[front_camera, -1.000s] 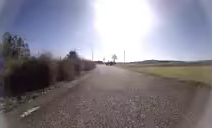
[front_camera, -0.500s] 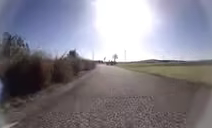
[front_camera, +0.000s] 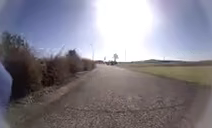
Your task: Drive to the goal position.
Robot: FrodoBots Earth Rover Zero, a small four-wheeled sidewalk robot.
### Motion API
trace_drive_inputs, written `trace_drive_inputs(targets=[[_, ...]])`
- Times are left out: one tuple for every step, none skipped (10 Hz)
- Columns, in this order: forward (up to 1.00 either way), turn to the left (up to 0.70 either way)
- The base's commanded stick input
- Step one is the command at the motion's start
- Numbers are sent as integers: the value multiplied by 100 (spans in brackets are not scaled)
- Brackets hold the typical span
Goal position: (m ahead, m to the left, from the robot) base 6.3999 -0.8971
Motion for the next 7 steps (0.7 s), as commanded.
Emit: trace_drive_inputs(targets=[[100,0],[100,0],[100,0],[100,0],[100,0],[100,0],[100,0]])
